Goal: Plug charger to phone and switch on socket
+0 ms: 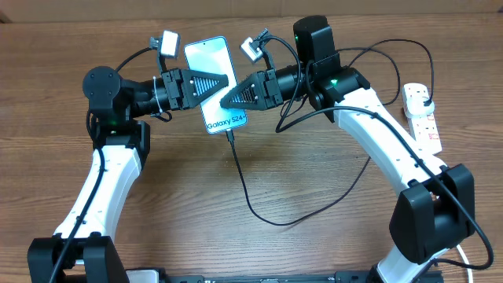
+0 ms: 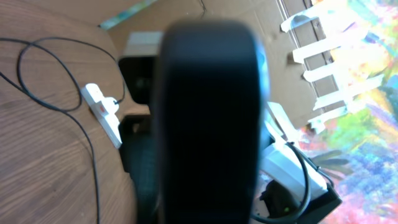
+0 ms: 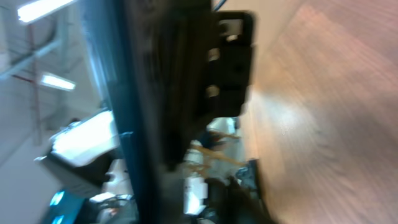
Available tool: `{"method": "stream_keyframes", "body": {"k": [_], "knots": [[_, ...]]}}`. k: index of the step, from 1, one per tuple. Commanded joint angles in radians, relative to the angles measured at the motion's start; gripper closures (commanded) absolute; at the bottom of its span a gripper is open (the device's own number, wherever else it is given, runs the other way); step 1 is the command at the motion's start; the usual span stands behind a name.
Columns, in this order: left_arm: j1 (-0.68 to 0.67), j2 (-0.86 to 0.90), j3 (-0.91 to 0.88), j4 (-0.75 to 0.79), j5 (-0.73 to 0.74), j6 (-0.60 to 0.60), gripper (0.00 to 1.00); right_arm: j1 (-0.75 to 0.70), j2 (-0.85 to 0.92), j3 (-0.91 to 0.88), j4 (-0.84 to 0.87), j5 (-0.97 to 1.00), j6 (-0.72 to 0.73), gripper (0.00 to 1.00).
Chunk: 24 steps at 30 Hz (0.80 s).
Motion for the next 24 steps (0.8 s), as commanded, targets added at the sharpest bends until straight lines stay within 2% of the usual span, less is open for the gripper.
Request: {"method": "stream_keyframes", "body": {"k": [1, 3, 4, 5, 6, 9, 13, 17, 24], "knots": [[0.005, -0.016, 0.010, 0.013, 0.016, 0.020, 0.95, -0.010, 0.000, 0.013, -0.003, -0.009, -0.006, 0.82], [0.005, -0.016, 0.010, 0.013, 0.016, 0.027, 0.94, -0.010, 0.000, 0.013, -0.003, -0.009, -0.006, 0.85], [0.005, -0.016, 0.010, 0.013, 0.016, 0.030, 0.91, -0.010, 0.000, 0.013, -0.003, -0.009, -0.006, 0.90], [0.005, -0.016, 0.010, 0.013, 0.015, 0.036, 0.83, -0.010, 0.000, 0.013, -0.003, -0.009, -0.006, 0.94], [0.005, -0.016, 0.010, 0.013, 0.015, 0.047, 0.69, -0.010, 0.000, 0.013, -0.003, -0.009, -0.006, 0.96], [0.008, -0.016, 0.010, 0.013, 0.014, 0.097, 0.02, -0.010, 0.000, 0.013, -0.004, -0.009, -0.006, 0.96], [0.031, -0.016, 0.010, 0.013, 0.004, 0.148, 0.00, -0.013, 0.000, 0.012, -0.015, 0.003, -0.006, 0.96], [0.092, -0.016, 0.010, 0.012, -0.011, 0.165, 0.00, -0.021, 0.000, 0.012, -0.117, 0.111, -0.068, 0.96], [0.203, -0.016, 0.010, 0.011, 0.008, 0.218, 0.00, -0.021, 0.002, 0.009, -0.393, 0.528, -0.234, 0.96]]}}
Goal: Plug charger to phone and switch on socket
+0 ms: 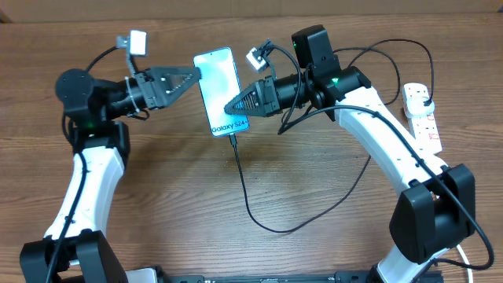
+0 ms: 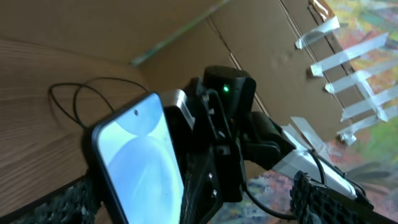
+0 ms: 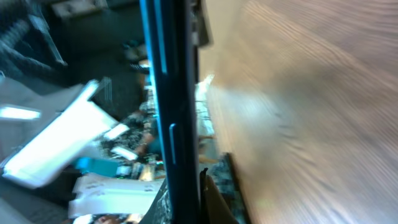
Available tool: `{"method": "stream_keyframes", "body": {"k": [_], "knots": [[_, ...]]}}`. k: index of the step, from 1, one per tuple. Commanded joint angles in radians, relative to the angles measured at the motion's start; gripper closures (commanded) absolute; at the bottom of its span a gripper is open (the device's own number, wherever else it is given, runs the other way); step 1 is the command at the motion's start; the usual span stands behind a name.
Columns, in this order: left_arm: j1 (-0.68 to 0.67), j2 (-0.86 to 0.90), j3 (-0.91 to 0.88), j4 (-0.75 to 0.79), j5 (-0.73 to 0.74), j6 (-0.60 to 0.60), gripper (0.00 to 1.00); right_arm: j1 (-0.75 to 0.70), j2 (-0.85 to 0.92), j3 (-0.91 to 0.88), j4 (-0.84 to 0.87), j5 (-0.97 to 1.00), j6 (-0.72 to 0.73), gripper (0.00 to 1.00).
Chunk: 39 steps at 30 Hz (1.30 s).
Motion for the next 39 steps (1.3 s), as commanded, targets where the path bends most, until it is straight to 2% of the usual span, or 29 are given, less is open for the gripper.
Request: {"method": "stream_keyframes", "body": {"k": [1, 5, 16, 24, 33, 37, 39], "knots": [[0.053, -0.021, 0.018, 0.023, 0.009, 0.080, 0.00, -0.017, 0.002, -0.014, -0.079, 0.360, -0.070, 0.96], [0.066, -0.021, 0.018, 0.024, 0.017, 0.083, 0.00, -0.017, 0.002, -0.063, -0.103, 0.462, -0.070, 0.96], [0.064, -0.021, 0.018, 0.024, 0.016, 0.083, 0.00, -0.015, 0.049, -0.223, -0.013, 0.476, -0.065, 0.96], [0.064, -0.021, 0.018, 0.024, 0.016, 0.083, 0.00, -0.012, 0.182, -0.233, 0.026, 0.467, -0.062, 0.96], [0.064, -0.021, 0.018, 0.024, 0.016, 0.082, 0.00, -0.012, 0.227, -0.233, 0.037, 0.473, -0.061, 0.96], [0.064, -0.021, 0.018, 0.024, 0.017, 0.083, 0.00, -0.012, 0.237, -0.234, 0.035, 0.504, -0.062, 0.86], [0.064, -0.021, 0.018, 0.024, 0.016, 0.083, 0.00, -0.012, 0.238, -0.235, 0.033, 0.510, -0.062, 0.85]]}}
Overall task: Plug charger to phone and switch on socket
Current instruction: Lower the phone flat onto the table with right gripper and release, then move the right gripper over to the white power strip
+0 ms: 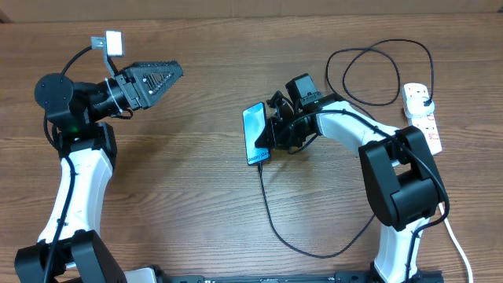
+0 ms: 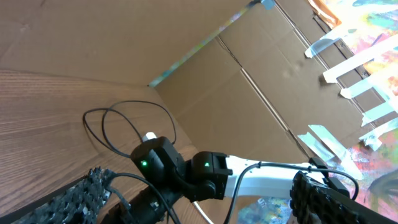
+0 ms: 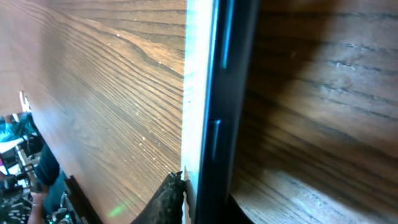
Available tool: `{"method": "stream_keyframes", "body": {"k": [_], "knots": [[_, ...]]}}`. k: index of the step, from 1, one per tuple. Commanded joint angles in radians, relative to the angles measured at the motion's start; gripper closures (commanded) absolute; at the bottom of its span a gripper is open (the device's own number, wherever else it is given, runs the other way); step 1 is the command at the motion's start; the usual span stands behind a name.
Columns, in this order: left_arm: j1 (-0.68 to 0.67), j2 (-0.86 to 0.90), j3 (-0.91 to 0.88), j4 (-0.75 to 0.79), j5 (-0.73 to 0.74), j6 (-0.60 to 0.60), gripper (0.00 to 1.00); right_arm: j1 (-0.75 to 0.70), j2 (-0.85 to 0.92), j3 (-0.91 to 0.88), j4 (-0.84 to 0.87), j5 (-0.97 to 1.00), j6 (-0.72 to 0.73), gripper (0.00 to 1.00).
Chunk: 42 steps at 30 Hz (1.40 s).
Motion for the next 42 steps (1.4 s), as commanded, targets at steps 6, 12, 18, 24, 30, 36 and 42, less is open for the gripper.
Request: {"method": "stream_keyframes", "body": {"k": [6, 12, 18, 24, 30, 36, 42], "knots": [[-0.005, -0.017, 0.016, 0.006, 0.012, 0.022, 0.00, 0.004, 0.010, -0.001, 0.006, 0.072, -0.009, 0.69], [-0.005, -0.017, 0.016, 0.006, 0.012, 0.021, 0.00, 0.003, 0.010, 0.000, -0.012, 0.155, -0.008, 0.64], [-0.005, -0.017, 0.016, 0.006, 0.012, 0.021, 0.00, 0.002, 0.010, 0.001, -0.038, 0.240, 0.018, 0.59], [-0.005, -0.017, 0.016, 0.006, 0.012, 0.022, 0.00, 0.000, -0.001, 0.092, -0.151, 0.266, 0.014, 0.58], [-0.005, -0.017, 0.016, 0.006, 0.012, 0.021, 0.00, -0.017, -0.026, 0.331, -0.376, 0.457, 0.013, 0.50], [-0.005, -0.017, 0.016, 0.006, 0.012, 0.022, 0.00, -0.096, -0.026, 0.578, -0.640, 0.706, 0.019, 0.42], [-0.005, -0.017, 0.016, 0.006, 0.012, 0.021, 0.00, -0.244, -0.026, 0.682, -0.846, 0.922, 0.155, 0.12]]}}
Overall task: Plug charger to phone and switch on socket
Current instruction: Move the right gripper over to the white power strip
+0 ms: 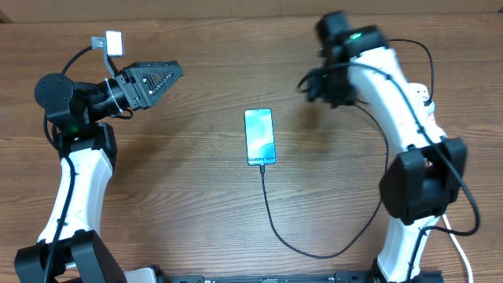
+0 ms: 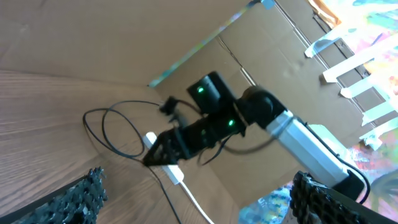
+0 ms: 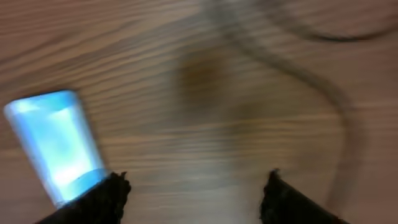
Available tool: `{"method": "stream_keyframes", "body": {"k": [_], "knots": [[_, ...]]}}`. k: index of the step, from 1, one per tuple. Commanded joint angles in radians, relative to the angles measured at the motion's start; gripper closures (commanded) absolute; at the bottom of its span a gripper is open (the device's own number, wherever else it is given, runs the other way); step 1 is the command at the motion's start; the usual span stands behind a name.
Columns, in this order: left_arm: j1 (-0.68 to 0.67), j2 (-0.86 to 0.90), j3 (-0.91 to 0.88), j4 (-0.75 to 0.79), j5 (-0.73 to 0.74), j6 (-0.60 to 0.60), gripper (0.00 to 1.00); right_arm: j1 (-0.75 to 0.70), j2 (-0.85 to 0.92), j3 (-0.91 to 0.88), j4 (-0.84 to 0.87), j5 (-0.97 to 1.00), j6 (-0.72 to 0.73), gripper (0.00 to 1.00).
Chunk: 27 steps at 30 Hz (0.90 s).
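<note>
The phone (image 1: pixel 259 137) lies flat in the middle of the table, lit screen up, with the black charger cable (image 1: pixel 267 206) plugged into its near end. The right wrist view catches it as a pale blue shape, the phone (image 3: pixel 53 143). My right gripper (image 1: pixel 308 84) hangs open above the table, behind and to the right of the phone, with nothing between its fingers (image 3: pixel 102 196). My left gripper (image 1: pixel 167 74) is open at the far left, held up in the air. The white socket strip (image 2: pixel 171 173) shows in the left wrist view beyond the right arm.
The black cable loops toward the table's front edge, then runs up the right side and coils (image 1: pixel 409 59) at the back right. A cardboard wall (image 2: pixel 205 74) stands behind the table. The right arm (image 1: pixel 397 94) covers most of the socket strip in the overhead view.
The right gripper was shut on the phone, which stood on edge on the table. Now the phone lies flat, and the gripper is open, higher and farther back right. The left arm is unchanged.
Both grippers were at the phone in the air, the cable plugged in. Then the left gripper was open and drawn back while the right held the phone. Then the right had it on edge at mid-table. Now it lies flat and released.
</note>
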Motion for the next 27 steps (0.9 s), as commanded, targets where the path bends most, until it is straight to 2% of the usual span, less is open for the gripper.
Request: {"method": "stream_keyframes", "body": {"k": [1, 14, 18, 27], "knots": [[-0.005, -0.017, 0.016, 0.006, 0.011, 0.019, 0.00, -0.097, -0.025, 0.027, -0.044, 0.175, 0.072, 0.00], [-0.005, -0.017, 0.016, 0.006, 0.011, 0.019, 0.00, -0.467, -0.024, 0.012, -0.043, 0.174, 0.072, 0.00], [-0.005, -0.017, 0.016, 0.006, 0.011, 0.019, 0.00, -0.561, -0.023, -0.031, 0.005, 0.164, 0.072, 0.00], [-0.005, -0.017, 0.016, 0.006, 0.011, 0.019, 0.00, -0.675, -0.023, -0.181, 0.161, 0.163, 0.070, 0.00]]}}
